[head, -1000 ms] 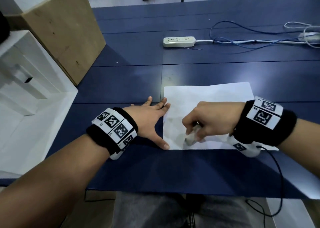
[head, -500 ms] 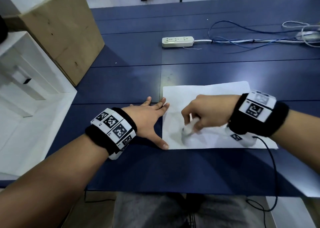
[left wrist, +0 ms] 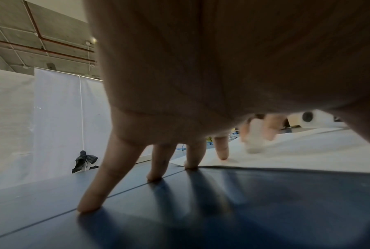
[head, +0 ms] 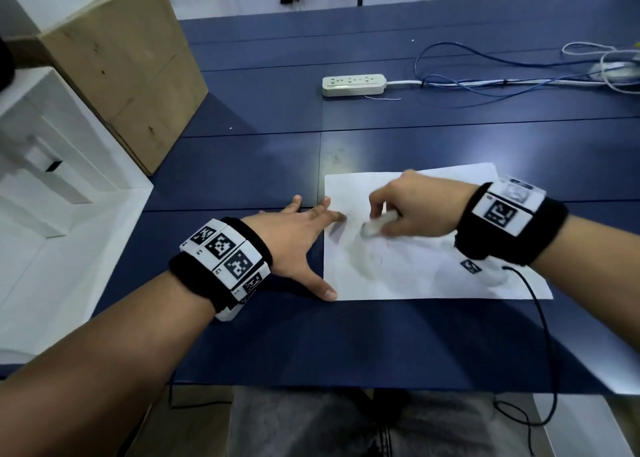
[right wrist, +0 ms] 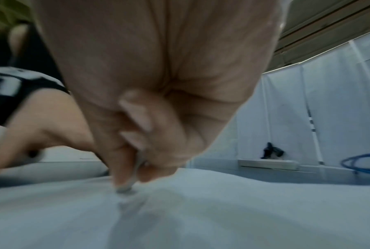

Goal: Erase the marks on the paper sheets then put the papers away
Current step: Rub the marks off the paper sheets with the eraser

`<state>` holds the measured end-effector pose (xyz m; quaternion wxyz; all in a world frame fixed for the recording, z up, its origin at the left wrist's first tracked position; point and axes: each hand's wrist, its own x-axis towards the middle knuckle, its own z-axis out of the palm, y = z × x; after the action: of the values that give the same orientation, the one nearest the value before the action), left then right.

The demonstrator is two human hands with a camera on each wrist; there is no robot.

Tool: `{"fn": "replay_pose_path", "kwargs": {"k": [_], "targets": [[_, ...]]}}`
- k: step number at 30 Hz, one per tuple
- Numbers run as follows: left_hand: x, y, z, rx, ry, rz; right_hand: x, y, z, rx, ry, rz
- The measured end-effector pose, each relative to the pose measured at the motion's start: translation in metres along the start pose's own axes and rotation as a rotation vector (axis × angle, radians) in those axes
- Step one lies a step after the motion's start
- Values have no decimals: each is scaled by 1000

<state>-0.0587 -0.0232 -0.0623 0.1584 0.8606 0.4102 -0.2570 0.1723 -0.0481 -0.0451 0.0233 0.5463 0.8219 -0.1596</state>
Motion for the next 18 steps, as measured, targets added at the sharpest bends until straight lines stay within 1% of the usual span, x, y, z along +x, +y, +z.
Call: {"fn": "replay_pose_path", "kwargs": {"k": [2, 3, 4, 5, 7, 8, 9, 10, 11, 13, 14, 15, 16, 17, 18], "targets": [[0, 1, 0, -7, 7, 5, 5, 7, -3, 29, 57, 85], [0, 1, 0, -6, 10, 9, 5, 8, -4, 41, 58, 80], [0, 0, 0, -5, 15, 11, 2, 5, -3, 49, 34, 41], [0, 0, 0, -6, 20, 11, -4, 0, -3, 61, -21, -15], [0, 0, 0, -7, 26, 12, -16, -12, 1, 135, -194, -103], [0, 0, 0, -7, 26, 11, -20, -16, 2, 182, -275, -112], [0, 0, 0, -7, 24, 9, -20, -18, 3, 198, -308, -109], [1, 0, 0, -6, 23, 8, -18, -16, 2, 180, -283, -99], [0, 1, 0, -4, 25, 6, -12, -13, 1, 138, -223, -77], [-1, 1, -1, -3, 27, 3, -1, -1, -3, 69, -71, 21], [-2, 2, -2, -9, 25, 0, 2, 4, -4, 49, -20, 76], [-3, 3, -2, -14, 25, -1, 4, 7, -5, 37, 9, 109], [-3, 3, -2, -15, 26, -1, 3, 8, -4, 37, 18, 108], [-3, 2, -2, -13, 28, -3, -1, 4, -4, 49, 6, 74], [-3, 2, -2, -9, 29, -3, -6, 0, -3, 73, -39, 24]]}}
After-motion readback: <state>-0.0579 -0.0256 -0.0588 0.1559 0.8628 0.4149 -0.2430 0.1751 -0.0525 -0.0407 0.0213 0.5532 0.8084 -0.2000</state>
